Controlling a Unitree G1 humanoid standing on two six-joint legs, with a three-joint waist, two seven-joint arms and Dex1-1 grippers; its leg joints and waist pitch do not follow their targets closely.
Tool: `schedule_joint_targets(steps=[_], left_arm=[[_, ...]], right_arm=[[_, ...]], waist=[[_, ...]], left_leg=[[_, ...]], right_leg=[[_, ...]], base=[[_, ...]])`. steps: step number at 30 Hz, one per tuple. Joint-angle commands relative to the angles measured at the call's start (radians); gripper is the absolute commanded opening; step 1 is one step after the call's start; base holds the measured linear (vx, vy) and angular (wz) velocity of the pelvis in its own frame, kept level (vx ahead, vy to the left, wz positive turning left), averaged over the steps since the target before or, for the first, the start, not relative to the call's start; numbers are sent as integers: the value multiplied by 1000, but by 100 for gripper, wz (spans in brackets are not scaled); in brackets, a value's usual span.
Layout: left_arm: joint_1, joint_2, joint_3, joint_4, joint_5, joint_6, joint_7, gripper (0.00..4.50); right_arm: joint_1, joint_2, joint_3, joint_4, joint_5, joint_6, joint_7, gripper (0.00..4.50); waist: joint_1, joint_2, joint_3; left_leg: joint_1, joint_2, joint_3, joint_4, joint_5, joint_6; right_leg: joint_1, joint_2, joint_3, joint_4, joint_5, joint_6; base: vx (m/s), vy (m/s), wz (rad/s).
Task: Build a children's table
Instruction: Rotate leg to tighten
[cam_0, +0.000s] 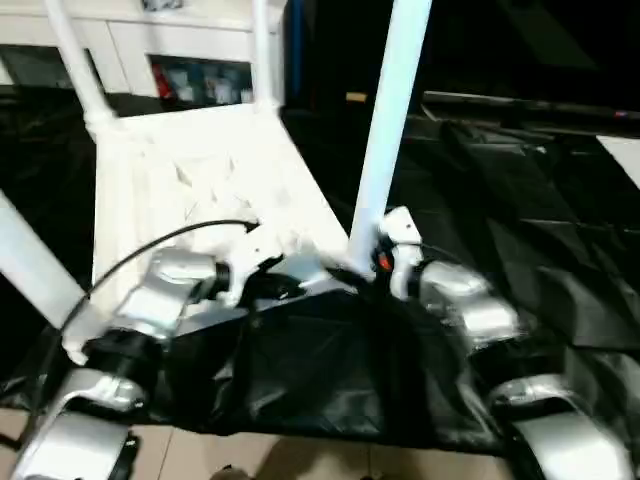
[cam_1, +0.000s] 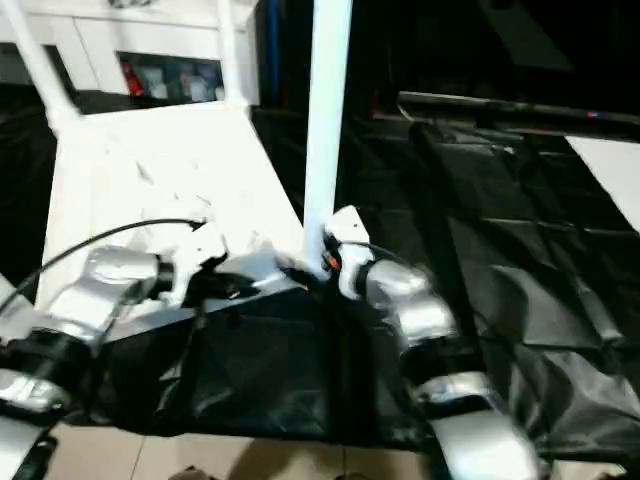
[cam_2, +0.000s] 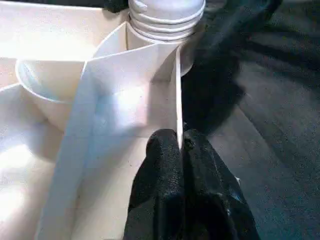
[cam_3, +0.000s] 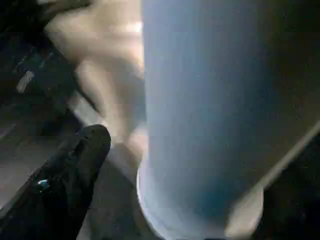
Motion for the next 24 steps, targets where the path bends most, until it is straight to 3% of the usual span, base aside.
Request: schedule_joint_targets(steps=[1, 3, 4, 6, 9, 10, 11, 14, 21, 24], left_arm=[[1, -20, -9, -54, -62, -21, -47, 0], [2, -19, -9, -55, -62, -21, -49, 0], [17, -7, -10, -68, -63, -24, -60, 0], [31, 9, -11, -79, -63, -25, -72, 0], [39, 20, -11, -86, -62, -22, -84, 0], [44, 25, -10, -90, -61, -21, -89, 0], [52, 33, -8, -98, -60, -20, -95, 0], [57, 37, -7, -105, -61, -18, -96, 0], [69, 46, -7, -126, -71, -4, -97, 0], [70, 47, -7, -127, -71, -2, -99, 0]], right_arm=[[10, -16, 39, -13, -26, -17, 76, 448], [9, -19, 40, -12, -26, -17, 83, 448], [-7, -34, 42, 2, -24, -31, 120, 448], [-31, -38, 40, 16, -12, -33, 137, 448], [-41, -37, 39, 22, 0, -37, 149, 448], [-44, -35, 38, 25, 4, -39, 155, 448], [-48, -30, 38, 31, 4, -45, 168, 432], [-49, -26, 41, 40, 1, -58, 180, 421], [-49, -19, 38, 60, 4, -77, 197, 363], [-47, -15, 34, 60, 8, -76, 202, 326]], waist=[[3, 5, -74], [6, 6, -71], [5, -9, -71], [7, -1, -69], [6, -2, -70], [5, -16, -70], [8, -10, -71], [7, -18, -71], [8, -19, -71], [8, -15, -72]], left_leg=[[1, 4, 16, -56, -141, 66], [1, 4, 16, -59, -151, 63], [0, 4, 16, -59, -156, 60], [-1, 6, 14, -61, -167, 56], [0, 5, 14, -60, -166, 52], [-1, 5, 15, -60, -161, 54], [-1, 6, 13, -60, -149, 55], [-1, 6, 15, -60, -135, 60], [-2, 4, 15, -59, -132, 59], [-1, 4, 16, -58, -125, 61]], right_leg=[[66, -45, 37, -48, -58, -267], [65, -46, 38, -50, -87, -262], [66, -47, 38, -53, -110, -254], [63, -49, 38, -55, -157, -240], [62, -48, 39, -55, -164, -236], [63, -48, 38, -55, -164, -233], [63, -50, 38, -52, -166, -232], [61, -47, 38, -51, -148, -232], [62, -49, 38, -50, -155, -227], [60, -47, 38, -49, -138, -231]], base=[[0, 0, 0], [0, 0, 0], [0, 0, 0], [0, 0, 0], [0, 0, 0], [0, 0, 0], [0, 0, 0], [0, 0, 0], [0, 0, 0], [0, 0, 0]])
